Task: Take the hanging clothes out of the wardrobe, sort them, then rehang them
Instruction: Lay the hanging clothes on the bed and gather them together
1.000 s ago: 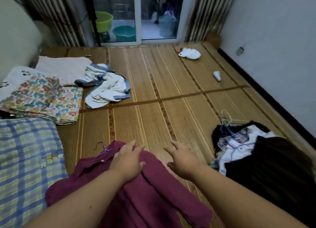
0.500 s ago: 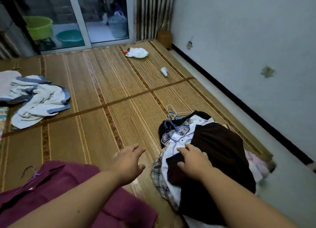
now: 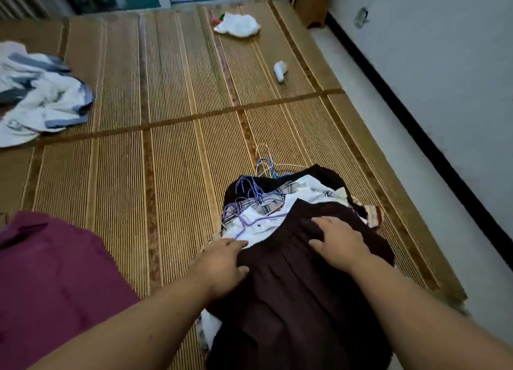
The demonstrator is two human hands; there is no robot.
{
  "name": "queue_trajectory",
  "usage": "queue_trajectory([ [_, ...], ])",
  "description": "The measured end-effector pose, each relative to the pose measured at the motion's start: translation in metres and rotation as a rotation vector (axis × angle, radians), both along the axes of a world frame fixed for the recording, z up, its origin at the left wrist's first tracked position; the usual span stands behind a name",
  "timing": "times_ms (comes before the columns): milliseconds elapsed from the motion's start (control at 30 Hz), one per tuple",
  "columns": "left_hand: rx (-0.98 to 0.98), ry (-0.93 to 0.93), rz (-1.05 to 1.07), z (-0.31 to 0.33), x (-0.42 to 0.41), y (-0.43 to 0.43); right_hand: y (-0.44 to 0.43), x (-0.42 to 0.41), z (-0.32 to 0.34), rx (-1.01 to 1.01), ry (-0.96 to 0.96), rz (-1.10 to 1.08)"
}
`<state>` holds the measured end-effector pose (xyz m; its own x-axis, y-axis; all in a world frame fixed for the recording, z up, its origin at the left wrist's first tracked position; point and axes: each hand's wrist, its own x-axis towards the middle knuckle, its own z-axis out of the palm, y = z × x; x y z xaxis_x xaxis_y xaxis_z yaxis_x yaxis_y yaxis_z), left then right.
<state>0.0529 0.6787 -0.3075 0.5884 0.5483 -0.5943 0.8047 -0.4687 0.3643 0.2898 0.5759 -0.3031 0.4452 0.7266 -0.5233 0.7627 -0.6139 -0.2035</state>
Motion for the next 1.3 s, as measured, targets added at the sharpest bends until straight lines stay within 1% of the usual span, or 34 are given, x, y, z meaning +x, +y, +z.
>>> queue_trajectory([
  [167, -0.055, 0.080, 0.097, -0.054, 0.005, 0.001, 0.030, 0.031, -0.047, 0.044, -0.016, 0.052],
  [267, -0.087, 0.141, 0.176, -0.085, 0.003, 0.004, 0.049, 0.046, -0.069, 0.076, -0.081, 0.075],
  [333, -0.117, 0.138, 0.277, -0.106, 0.002, 0.009, 0.060, 0.056, -0.083, 0.007, -0.130, 0.109],
  [400, -0.117, 0.119, 0.332, -0.123, 0.000, 0.012, 0.067, 0.063, -0.095, -0.109, -0.156, 0.128],
  [500, -0.084, 0.138, 0.303, -0.142, -0.003, 0.011, 0.068, 0.065, -0.110, -0.211, -0.183, 0.120],
  [600, -0.056, 0.213, 0.240, -0.147, -0.003, 0.011, 0.055, 0.062, -0.110, -0.182, -0.173, 0.125],
  [733, -0.054, 0.321, 0.096, -0.127, -0.009, 0.016, 0.035, 0.059, -0.080, 0.051, -0.056, 0.063],
  [833, -0.072, 0.305, 0.064, -0.096, -0.015, 0.018, 0.025, 0.050, -0.042, 0.207, 0.155, -0.010],
  [867, -0.081, 0.279, 0.068, -0.085, -0.017, 0.018, 0.023, 0.046, -0.030, 0.240, 0.208, -0.020],
  [933, -0.132, 0.183, 0.110, -0.061, -0.027, 0.016, 0.020, 0.036, -0.001, 0.289, 0.244, -0.019],
  [1000, -0.193, 0.054, 0.165, -0.035, -0.042, 0.013, 0.017, 0.025, 0.026, 0.326, 0.227, -0.038],
  [1067, -0.211, -0.072, 0.234, -0.013, -0.061, 0.010, 0.015, 0.011, 0.052, 0.358, 0.207, -0.070],
  [1167, -0.148, -0.231, 0.260, 0.026, -0.100, 0.006, 0.019, -0.028, 0.092, 0.376, 0.184, -0.022],
  [1300, -0.046, -0.325, 0.282, 0.071, -0.177, 0.004, 0.027, -0.109, 0.137, 0.325, 0.143, 0.104],
])
